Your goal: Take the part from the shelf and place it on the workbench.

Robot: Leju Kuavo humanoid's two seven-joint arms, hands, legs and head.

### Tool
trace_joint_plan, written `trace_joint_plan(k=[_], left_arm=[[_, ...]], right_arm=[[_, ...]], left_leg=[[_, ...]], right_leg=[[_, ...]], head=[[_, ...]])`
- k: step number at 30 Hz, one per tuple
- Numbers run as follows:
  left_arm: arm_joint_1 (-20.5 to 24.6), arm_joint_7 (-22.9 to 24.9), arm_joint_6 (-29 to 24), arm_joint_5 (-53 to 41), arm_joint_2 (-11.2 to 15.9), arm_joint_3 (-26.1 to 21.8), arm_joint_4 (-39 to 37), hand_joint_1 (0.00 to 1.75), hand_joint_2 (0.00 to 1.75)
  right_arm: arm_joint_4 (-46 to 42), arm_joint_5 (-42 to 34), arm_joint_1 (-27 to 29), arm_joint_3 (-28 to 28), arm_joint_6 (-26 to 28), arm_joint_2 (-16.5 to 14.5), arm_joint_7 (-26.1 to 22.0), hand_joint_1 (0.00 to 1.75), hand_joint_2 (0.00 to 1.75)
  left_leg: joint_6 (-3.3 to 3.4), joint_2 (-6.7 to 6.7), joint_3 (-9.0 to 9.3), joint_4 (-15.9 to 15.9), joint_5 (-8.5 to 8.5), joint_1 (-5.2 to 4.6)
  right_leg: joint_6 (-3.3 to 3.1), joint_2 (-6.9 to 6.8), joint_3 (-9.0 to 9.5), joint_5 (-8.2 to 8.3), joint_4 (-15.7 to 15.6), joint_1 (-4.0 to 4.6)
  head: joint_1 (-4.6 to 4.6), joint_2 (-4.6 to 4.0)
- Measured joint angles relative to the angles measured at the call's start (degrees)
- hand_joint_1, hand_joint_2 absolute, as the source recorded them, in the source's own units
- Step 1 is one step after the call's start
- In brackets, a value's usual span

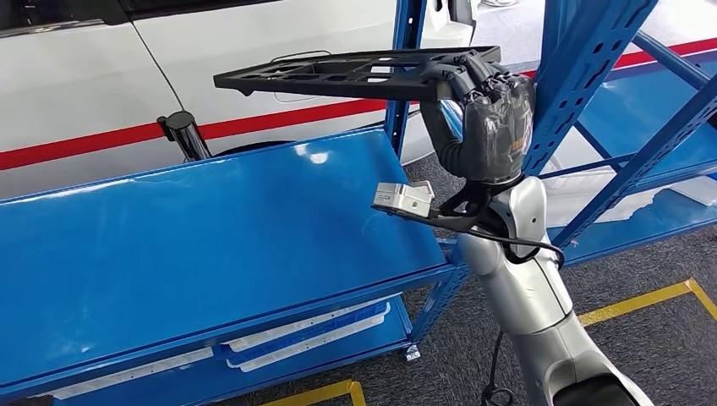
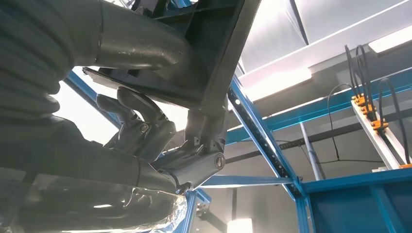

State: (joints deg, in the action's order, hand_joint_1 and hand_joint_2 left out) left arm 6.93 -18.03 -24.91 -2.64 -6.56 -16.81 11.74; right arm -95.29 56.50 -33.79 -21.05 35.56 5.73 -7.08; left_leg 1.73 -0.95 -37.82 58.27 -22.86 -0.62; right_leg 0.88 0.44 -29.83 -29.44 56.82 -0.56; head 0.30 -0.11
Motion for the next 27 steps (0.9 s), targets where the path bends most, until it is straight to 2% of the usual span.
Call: trace_joint_plan(k=[3,5,7,8,10,11,12,13,14,15,16,17,18,19,21,22,23,25,26,27], left_arm=[[0.0,-0.1,1.4,0.8,0.0,-0.1,0.0,0.0,1.75],[0.1,-0.2,1.7,0.9,0.0,-0.2,0.0,0.0,1.75],[0.2,-0.2,1.8,0.8,0.0,-0.2,0.1,0.0,1.75],[0.4,-0.2,1.8,0.8,0.0,-0.2,0.1,0.0,1.75],[0.6,-0.1,1.8,0.7,0.0,-0.2,0.1,0.0,1.75],[0.7,-0.1,1.8,0.7,-0.1,-0.2,0.1,0.0,1.75],[0.7,0.0,1.8,0.7,-0.1,-0.2,0.1,0.0,1.75],[0.7,0.0,1.8,0.7,-0.1,-0.2,0.1,0.0,1.75],[0.7,0.0,1.8,0.7,-0.2,-0.2,0.1,0.0,1.75],[0.8,0.0,1.8,0.7,-0.2,-0.3,0.1,0.0,1.75],[0.8,0.0,1.8,0.7,-0.1,-0.3,0.1,0.0,1.75],[0.8,0.0,1.8,0.7,-0.1,-0.4,0.1,0.0,1.75],[0.9,0.0,1.8,0.8,-0.1,-0.4,0.1,0.0,1.75],[1.0,0.0,1.8,0.8,-0.1,-0.4,0.1,0.0,1.75],[1.0,0.0,1.9,0.8,-0.1,-0.5,0.1,0.0,1.75],[0.9,0.0,1.9,0.8,-0.1,-0.5,0.1,0.0,1.75],[0.9,0.0,2.1,0.7,-0.1,-0.5,0.1,0.0,1.75],[1.0,0.0,2.4,0.2,-0.1,-0.5,0.1,0.0,1.75],[1.0,0.1,2.5,-0.1,-0.1,-0.5,0.1,0.0,1.75],[1.0,0.2,2.6,-0.4,-0.1,-0.5,0.2,0.0,1.75]], right_arm=[[0.2,-0.8,-0.3,-0.2,-0.4,0.1,-0.2,1.75,1.75],[0.3,-1.0,-0.6,-0.4,-0.8,0.2,-0.2,1.75,1.75],[0.3,-1.0,-0.8,-0.5,-1.2,0.2,-0.2,1.75,1.75],[0.4,-1.0,-0.9,-0.6,-1.4,0.3,-0.1,1.75,1.75],[0.5,-0.9,-1.1,-0.8,-2.1,0.3,0.1,1.75,1.75],[0.7,-0.8,-1.2,-0.9,-2.4,0.3,0.3,1.75,1.75],[0.8,-0.7,-1.2,-1.1,-2.7,0.3,0.5,1.75,1.75],[0.9,-0.5,-1.2,-1.2,-2.9,0.3,0.6,1.75,1.75],[1.0,-0.4,-1.2,-1.4,-3.1,0.3,0.7,1.75,1.75],[1.1,-0.4,-1.4,-1.6,-3.2,0.3,0.7,1.75,1.75],[1.2,-0.4,-1.6,-1.7,-3.2,0.3,0.8,1.75,1.75],[1.2,-0.3,-1.8,-2.0,-3.3,0.2,0.8,1.75,1.75],[1.3,-0.2,-2.0,-2.2,-3.4,0.2,0.8,1.75,1.75],[1.4,-0.2,-2.1,-2.5,-3.5,0.1,0.8,1.75,1.75],[1.5,0.0,-2.3,-2.9,-3.7,-0.2,1.0,1.75,1.75],[1.5,0.2,-2.5,-3.1,-3.9,-0.4,1.2,1.75,1.75],[1.6,0.4,-2.8,-3.2,-4.2,-0.6,1.5,1.75,1.75],[1.8,1.0,-3.4,-3.3,-4.7,-0.8,2.2,1.75,1.75],[2.0,1.2,-3.6,-3.1,-4.9,-0.8,2.5,1.75,1.75],[2.1,1.3,-3.7,-3.0,-4.9,-0.7,2.8,1.75,1.75]], left_leg=[[0.4,0.0,-0.01,0.2,-0.24,-0.17],[0.91,0.05,0.2,-0.1,-0.1,-0.13],[1.46,0.25,0.68,-0.9,0.34,0.14],[1.67,0.37,0.89,-1.3,0.53,0.32],[1.78,0.49,0.9,-1.4,0.61,0.39],[1.75,0.51,0.86,-1.4,0.63,0.43],[1.68,0.51,0.82,-1.3,0.68,0.51],[1.55,0.5,0.78,-1.3,0.75,0.66],[1.35,0.47,0.72,-1.2,0.83,0.86],[1.06,0.43,0.57,-1.0,0.9,1.04],[0.65,0.34,0.29,-0.7,0.96,1.12],[0.19,0.23,0.01,-0.4,1.05,1.11],[-0.24,0.07,-0.3,-0.1,1.19,1.02],[-0.66,-0.11,-0.53,0.0,1.42,0.97],[-1.4,-0.4,-0.93,0.1,1.74,1.24],[-1.73,-0.34,-1.32,0.6,1.02,1.46],[-2.0,-0.17,-2.01,2.1,-0.75,1.63],[-2.46,0.33,-4.14,8.6,-6.2,1.8],[-2.73,0.46,-5.15,12.5,-8.51,1.88],[-3.0,0.54,-5.6,15.4,-9.7,2.02]], right_leg=[[0.26,0.0,0.09,-0.11,0.0,-0.18],[0.65,0.0,0.16,-0.16,-0.1,-0.15],[0.78,-0.02,-0.42,-1.21,1.3,-0.05],[0.6,-0.03,-1.46,-2.55,3.6,-0.02],[0.3,-0.03,-4.98,-5.95,11.2,-0.23],[0.44,-0.04,-6.65,-7.15,14.7,-0.38],[0.86,-0.04,-7.52,-7.5,16.7,-0.56],[1.53,-0.06,-7.23,-6.84,16.3,-0.78],[2.35,-0.09,-5.79,-5.38,13.6,-1.08],[3.19,-0.16,-3.56,-3.65,9.2,-1.44],[3.69,-0.14,-1.47,-2.15,5.5,-1.61],[3.81,-0.04,-0.19,-1.08,2.8,-1.58],[3.55,0.07,0.25,-0.63,1.6,-1.5],[3.07,0.18,-0.02,-0.51,1.7,-1.28],[1.91,-0.08,-0.65,-0.21,1.6,-1.41],[1.23,-0.3,-0.82,0.14,1.5,-1.52],[0.5,-0.53,-1.11,0.62,1.5,-1.64],[-0.43,-0.92,-1.98,1.52,1.4,-1.65],[-0.53,-1.09,-2.5,1.91,1.5,-1.62],[-0.44,-1.21,-2.99,2.25,1.5,-1.63]], head=[[0.0,0.0],[0.0,0.0],[0.02,0.0],[0.06,0.0],[0.14,0.0],[0.15,0.0],[0.15,0.0],[0.16,0.0],[0.16,0.0],[0.19,0.0],[0.22,0.0],[0.23,0.0],[0.21,0.0],[0.13,0.0],[-0.04,0.0],[-0.1,0.0],[-0.17,0.0],[-0.33,0.0],[-0.38,0.0],[-0.38,0.0]])
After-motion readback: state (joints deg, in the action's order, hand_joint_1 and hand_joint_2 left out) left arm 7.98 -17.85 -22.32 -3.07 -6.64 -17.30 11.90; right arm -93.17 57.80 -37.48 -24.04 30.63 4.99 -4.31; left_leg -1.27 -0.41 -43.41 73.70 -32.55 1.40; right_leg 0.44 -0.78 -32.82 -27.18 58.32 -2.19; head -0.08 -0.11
